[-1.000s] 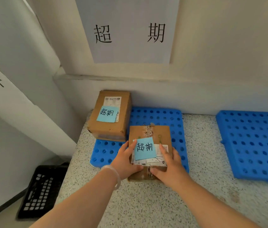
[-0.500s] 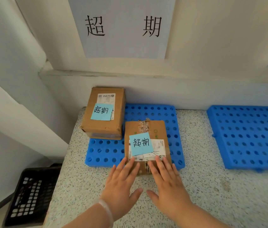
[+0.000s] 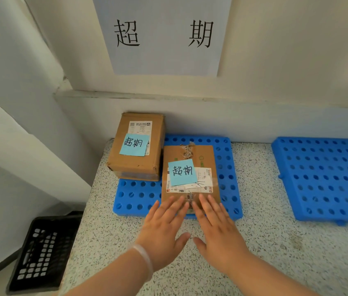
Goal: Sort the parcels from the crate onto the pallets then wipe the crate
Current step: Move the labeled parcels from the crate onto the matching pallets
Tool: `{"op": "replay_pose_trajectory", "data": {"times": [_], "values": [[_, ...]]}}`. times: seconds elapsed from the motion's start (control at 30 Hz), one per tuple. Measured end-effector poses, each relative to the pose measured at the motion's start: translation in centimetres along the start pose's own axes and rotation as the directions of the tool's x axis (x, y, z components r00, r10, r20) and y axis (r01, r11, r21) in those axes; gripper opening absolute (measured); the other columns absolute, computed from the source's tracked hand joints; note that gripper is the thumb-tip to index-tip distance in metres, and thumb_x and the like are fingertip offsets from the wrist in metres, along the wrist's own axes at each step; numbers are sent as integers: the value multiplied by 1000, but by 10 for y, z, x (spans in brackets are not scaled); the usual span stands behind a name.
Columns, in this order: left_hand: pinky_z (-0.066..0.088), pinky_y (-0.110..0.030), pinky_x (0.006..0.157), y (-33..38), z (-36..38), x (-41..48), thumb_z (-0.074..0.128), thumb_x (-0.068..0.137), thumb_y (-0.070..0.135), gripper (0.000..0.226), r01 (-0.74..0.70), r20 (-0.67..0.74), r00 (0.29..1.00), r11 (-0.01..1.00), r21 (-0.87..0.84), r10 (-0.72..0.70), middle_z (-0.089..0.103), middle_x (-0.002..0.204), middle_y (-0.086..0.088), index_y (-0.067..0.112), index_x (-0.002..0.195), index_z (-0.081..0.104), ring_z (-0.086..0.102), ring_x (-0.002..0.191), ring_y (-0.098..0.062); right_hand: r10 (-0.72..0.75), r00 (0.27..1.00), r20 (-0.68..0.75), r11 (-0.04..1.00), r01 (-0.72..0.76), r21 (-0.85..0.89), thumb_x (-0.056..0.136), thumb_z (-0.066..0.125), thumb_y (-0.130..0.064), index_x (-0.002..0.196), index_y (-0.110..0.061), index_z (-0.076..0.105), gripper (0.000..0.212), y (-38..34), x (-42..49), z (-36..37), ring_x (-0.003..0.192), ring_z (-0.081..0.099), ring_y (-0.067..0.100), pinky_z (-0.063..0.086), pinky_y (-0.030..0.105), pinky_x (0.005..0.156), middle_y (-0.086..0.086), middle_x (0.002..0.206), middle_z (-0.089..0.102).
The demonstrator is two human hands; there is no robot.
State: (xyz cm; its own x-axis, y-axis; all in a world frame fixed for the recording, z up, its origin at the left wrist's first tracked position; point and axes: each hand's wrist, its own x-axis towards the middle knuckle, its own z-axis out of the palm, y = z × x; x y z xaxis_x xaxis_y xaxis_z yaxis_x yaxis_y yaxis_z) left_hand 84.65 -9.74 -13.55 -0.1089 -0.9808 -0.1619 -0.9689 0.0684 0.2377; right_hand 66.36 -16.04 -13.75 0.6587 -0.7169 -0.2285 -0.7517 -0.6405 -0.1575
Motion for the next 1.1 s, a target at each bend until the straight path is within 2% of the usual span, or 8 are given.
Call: {"op": "replay_pose_trajectory", "data": {"times": [0.13, 0.23, 0.3, 0.4, 0.57, 0.83, 0.93, 1.1], "values": [[19, -47, 119, 1, 11, 3, 19, 98, 63, 66, 35, 17, 999, 998, -59, -34, 22, 161, 6, 27, 154, 23, 17, 148, -17, -12, 1000, -13, 1000, 12, -29, 86, 46, -58, 155, -16, 23, 84, -2, 6, 6, 150, 8, 23, 5, 40, 116, 7, 164, 13], [-4, -42, 121, -1, 5, 17, 8, 92, 70, 72, 68, 22, 998, 993, -97, -66, -8, 162, 11, 36, 155, -3, -16, 149, -12, 10, 1000, 25, 1000, -10, 23, 90, 29, -60, 156, -19, 13, 80, 2, 23, -1, 150, 0, 19, 0, 38, 116, 3, 165, 8], [-15, -38, 119, -2, -4, 28, 2, 86, 73, 74, 86, 44, 996, 992, -93, -82, -20, 159, 13, 39, 149, -17, -26, 146, -11, -14, 1000, 22, 999, 13, 48, 88, 16, -61, 155, -24, -4, 80, 6, 36, -7, 149, -15, 14, -11, 34, 116, -2, 164, -8], [-13, -38, 120, -5, -15, 44, -8, 76, 77, 79, 122, 48, 992, 984, -130, -116, -17, 161, 11, 39, 144, -23, -23, 147, -12, -27, 999, 30, 995, 25, 92, 79, 0, -62, 150, -29, -21, 81, 11, 54, -17, 143, -32, 9, -22, 31, 114, -10, 156, -32], [-2, -37, 123, -14, -21, 70, -13, 71, 81, 82, 122, 21, 993, 960, -253, -120, -9, 163, 9, 41, 141, -25, -15, 148, -8, -2, 999, 44, 995, -2, 99, 73, -4, -60, 154, -27, -18, 89, 14, 80, -28, 143, -32, 9, -20, 30, 117, -10, 157, -30], [-5, -32, 121, -24, -28, 92, -4, 73, 83, 82, 158, 36, 987, 949, -274, -154, -13, 163, 8, 41, 141, -22, -17, 148, -8, -18, 994, 111, 996, 8, 94, 72, 2, -63, 152, -28, -23, 91, 19, 111, -38, 142, -34, 10, -13, 38, 121, -9, 155, -36], [-1, -36, 123, -28, -24, 94, -3, 74, 82, 86, 163, 45, 987, 949, -270, -156, -11, 163, 9, 38, 147, -17, -16, 148, -8, -17, 989, 149, 994, 1, 111, 91, 27, -59, 152, -29, -23, 84, 18, 110, -45, 142, -33, 10, -13, 37, 121, -10, 154, -35], [4, -40, 123, -31, -28, 88, 7, 81, 74, 79, 173, 56, 985, 946, -275, -163, -10, 163, 12, 40, 150, -12, -13, 148, -8, -7, 998, 63, 988, -3, 151, 91, 43, -63, 154, -31, -13, 90, 19, 91, -51, 145, -25, 8, -14, 32, 117, -13, 158, -26]]}}
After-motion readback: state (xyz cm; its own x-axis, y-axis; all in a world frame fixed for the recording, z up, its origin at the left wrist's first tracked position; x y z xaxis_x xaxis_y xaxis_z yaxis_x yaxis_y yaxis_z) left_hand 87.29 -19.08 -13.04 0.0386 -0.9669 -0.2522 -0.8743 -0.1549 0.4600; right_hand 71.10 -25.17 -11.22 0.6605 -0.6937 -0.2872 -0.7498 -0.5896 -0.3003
